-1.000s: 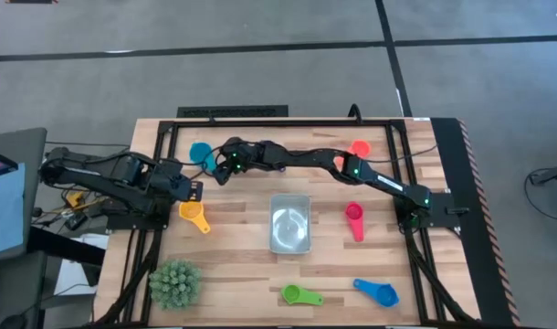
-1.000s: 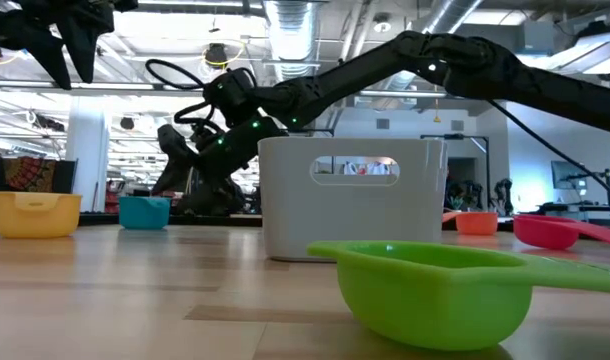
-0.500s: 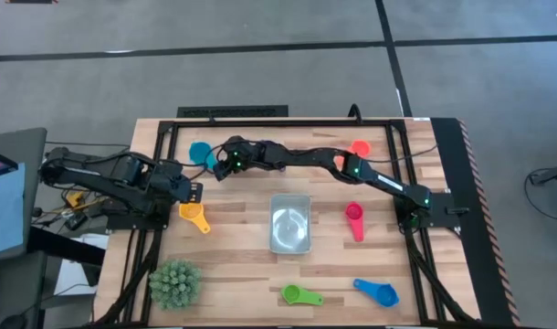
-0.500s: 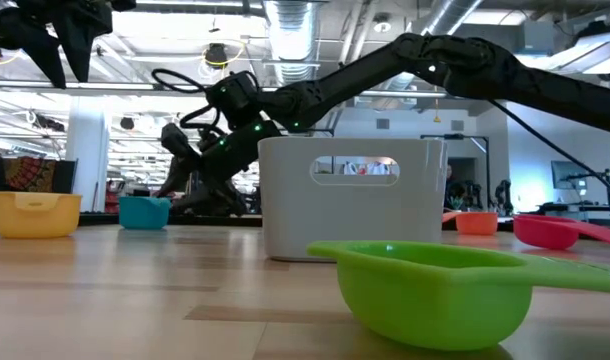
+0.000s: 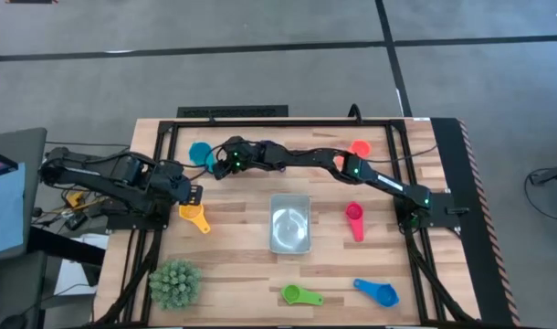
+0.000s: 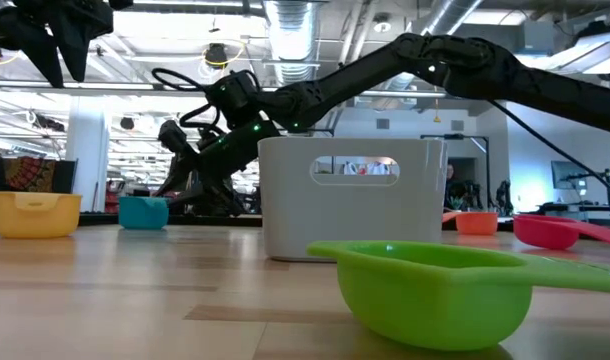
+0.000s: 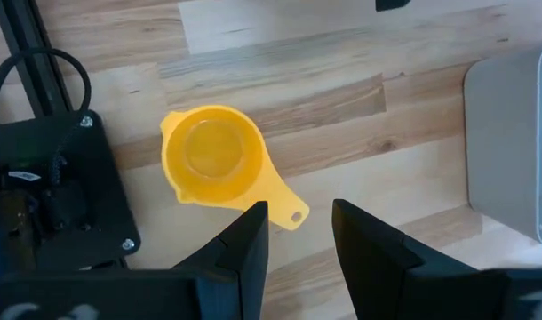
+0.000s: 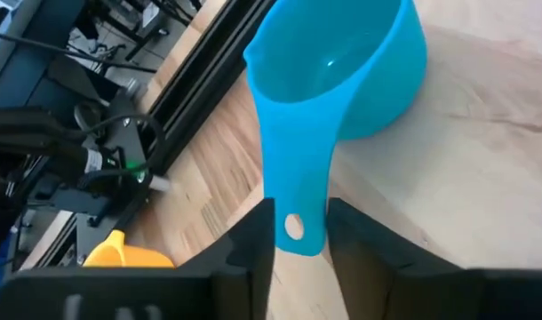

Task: Nest measuring cups in basket
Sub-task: Stack the yellow measuring cup on top of the light blue measuring cup

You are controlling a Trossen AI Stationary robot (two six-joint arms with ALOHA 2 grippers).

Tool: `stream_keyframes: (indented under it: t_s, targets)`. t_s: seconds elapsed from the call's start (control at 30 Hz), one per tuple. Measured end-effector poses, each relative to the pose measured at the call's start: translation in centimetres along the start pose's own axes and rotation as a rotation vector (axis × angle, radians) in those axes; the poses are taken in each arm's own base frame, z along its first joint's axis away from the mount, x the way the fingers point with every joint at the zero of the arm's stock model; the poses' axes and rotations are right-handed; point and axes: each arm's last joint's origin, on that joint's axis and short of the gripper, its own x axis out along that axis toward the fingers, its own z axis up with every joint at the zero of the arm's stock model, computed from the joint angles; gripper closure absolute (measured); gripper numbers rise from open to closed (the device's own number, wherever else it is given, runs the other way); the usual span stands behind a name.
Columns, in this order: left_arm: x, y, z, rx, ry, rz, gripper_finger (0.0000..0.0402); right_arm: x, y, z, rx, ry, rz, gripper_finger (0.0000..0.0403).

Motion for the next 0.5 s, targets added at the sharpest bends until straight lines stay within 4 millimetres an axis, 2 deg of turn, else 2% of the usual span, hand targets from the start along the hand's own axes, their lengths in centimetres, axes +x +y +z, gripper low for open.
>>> stream_keyframes:
  t_s: [0.27,0.5]
  targets:
    - [0.0,0.0,-0.1,0.018,0.023,0.0,0.0288,1.7,-1.7,-1.8,0.072,0.056,0.018,0.0337]
    - [0.0,0.0,-0.1,0.03,0.025,0.001,0.0288,1.5,-1.1,-2.1,0.062,0.09,0.03,0.0387]
